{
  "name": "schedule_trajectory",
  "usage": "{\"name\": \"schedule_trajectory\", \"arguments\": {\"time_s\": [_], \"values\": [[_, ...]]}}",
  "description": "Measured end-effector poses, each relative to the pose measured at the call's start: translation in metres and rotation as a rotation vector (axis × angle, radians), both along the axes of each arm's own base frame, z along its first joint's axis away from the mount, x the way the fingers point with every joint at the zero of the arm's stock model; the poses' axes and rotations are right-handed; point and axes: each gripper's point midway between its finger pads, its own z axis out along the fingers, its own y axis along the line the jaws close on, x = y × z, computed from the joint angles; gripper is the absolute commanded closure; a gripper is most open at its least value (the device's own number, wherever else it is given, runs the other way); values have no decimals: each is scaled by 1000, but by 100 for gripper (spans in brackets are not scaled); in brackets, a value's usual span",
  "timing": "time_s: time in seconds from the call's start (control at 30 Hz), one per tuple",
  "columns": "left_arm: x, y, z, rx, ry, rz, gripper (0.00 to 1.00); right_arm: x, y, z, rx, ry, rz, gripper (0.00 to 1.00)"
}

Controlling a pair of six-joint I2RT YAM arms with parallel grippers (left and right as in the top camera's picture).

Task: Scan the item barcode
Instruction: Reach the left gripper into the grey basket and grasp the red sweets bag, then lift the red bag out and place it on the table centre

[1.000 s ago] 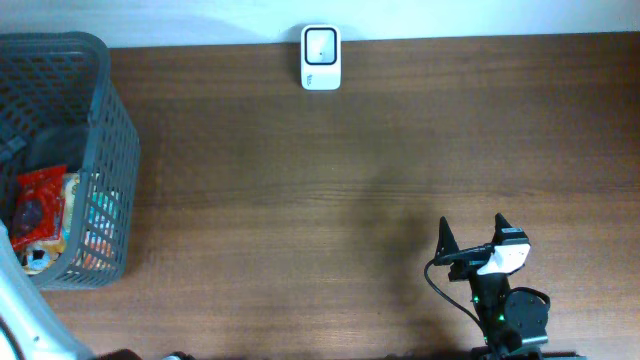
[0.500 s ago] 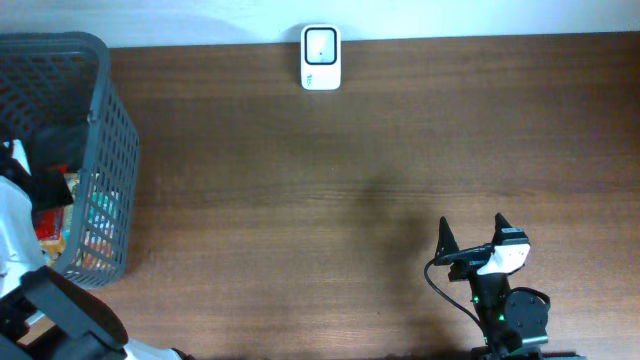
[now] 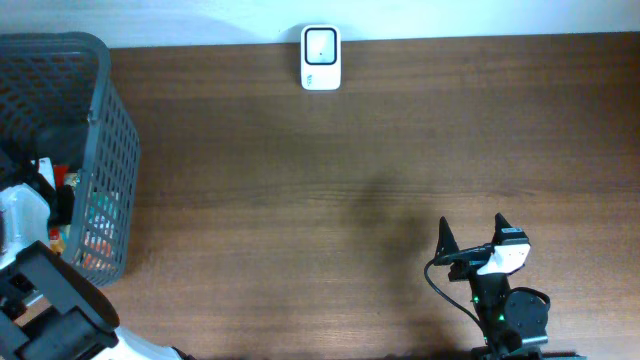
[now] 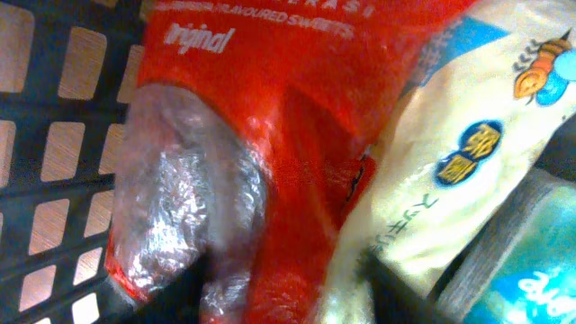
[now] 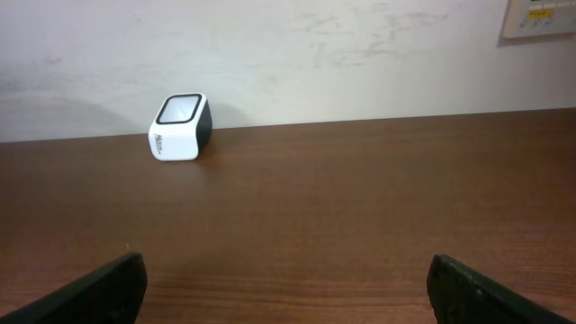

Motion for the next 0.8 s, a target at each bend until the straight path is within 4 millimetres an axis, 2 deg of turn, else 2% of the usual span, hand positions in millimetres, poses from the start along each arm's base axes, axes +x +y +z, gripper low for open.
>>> {"name": "schedule_trajectory", "arguments": {"time_s": [0.07, 0.27, 0.33, 0.47, 0.5, 0.53, 0.6, 0.73, 0.8], "values": [[0, 0, 0, 1, -2, 0, 100, 0, 0, 0, -1, 0, 0, 1], [3, 2, 6, 8, -9, -3, 100, 0, 0, 0, -1, 0, 0, 2], [4, 2, 17, 15, -44, 23, 100, 0, 0, 0, -1, 0, 0, 2], [9, 1, 83, 72, -236, 90, 100, 0, 0, 0, -1, 0, 0, 2], [13, -7, 125, 90, -363, 79, 100, 0, 0, 0, -1, 0, 0, 1], [16, -15, 154, 98, -451, 55, 100, 0, 0, 0, -1, 0, 0, 1], [22, -33, 196, 85, -596, -12, 100, 0, 0, 0, -1, 0, 0, 1], [41, -84, 277, 1, -919, -230, 100, 0, 0, 0, -1, 0, 0, 2], [43, -109, 315, -49, -1065, -309, 100, 0, 0, 0, -1, 0, 0, 2]]}}
